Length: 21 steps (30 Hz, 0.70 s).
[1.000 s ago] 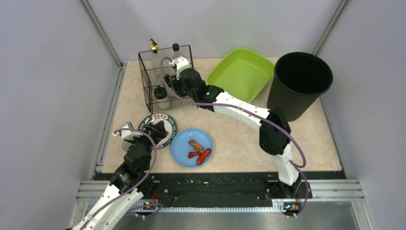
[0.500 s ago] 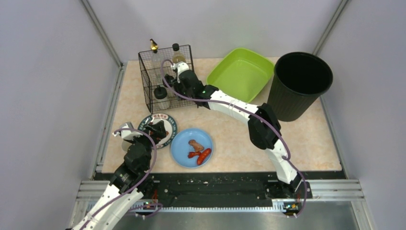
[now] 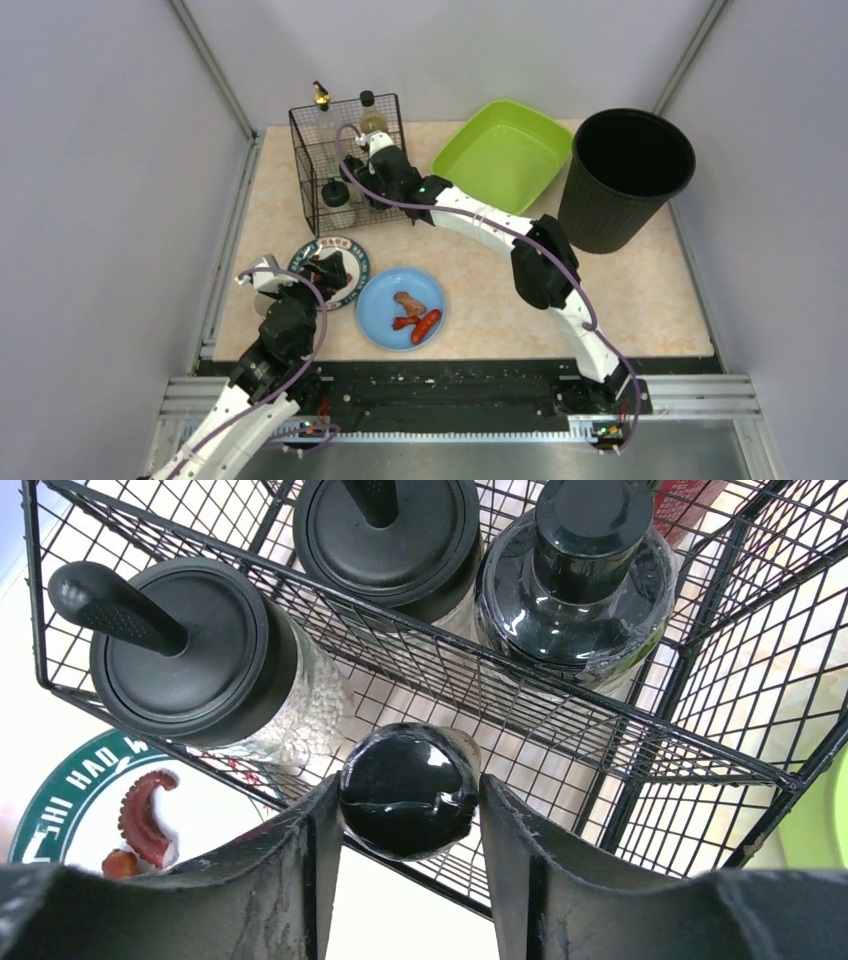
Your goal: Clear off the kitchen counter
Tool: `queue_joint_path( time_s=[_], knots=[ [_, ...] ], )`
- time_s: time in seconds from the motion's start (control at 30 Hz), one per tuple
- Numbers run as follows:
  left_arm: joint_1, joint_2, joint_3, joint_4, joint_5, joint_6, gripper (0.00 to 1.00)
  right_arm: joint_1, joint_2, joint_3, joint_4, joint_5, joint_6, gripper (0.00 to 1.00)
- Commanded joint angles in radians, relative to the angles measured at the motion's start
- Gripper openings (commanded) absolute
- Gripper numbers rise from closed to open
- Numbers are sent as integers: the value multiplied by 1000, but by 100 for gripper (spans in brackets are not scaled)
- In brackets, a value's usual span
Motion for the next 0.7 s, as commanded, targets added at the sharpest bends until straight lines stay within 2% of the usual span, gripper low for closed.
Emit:
queue_joint_path(
  time_s=[0.0, 0.17, 0.37, 0.53, 0.67],
  knots=[
    [-3, 5, -5, 50, -3, 0, 95, -8, -6, 58, 9, -17, 10, 53],
    [-3, 9, -4, 52, -1, 0, 95, -7, -41, 54, 8, -20, 11, 63],
    [-4, 7, -3, 47, -6, 2, 95, -2, -132, 4, 25, -25, 13, 67],
    [-3, 7, -3, 45, -8, 4, 95, 17, -297, -123, 77, -10, -18, 68],
    [-4, 8, -4, 48, -7, 3, 95, 33, -452, -290, 140, 28, -35, 68]
  ],
)
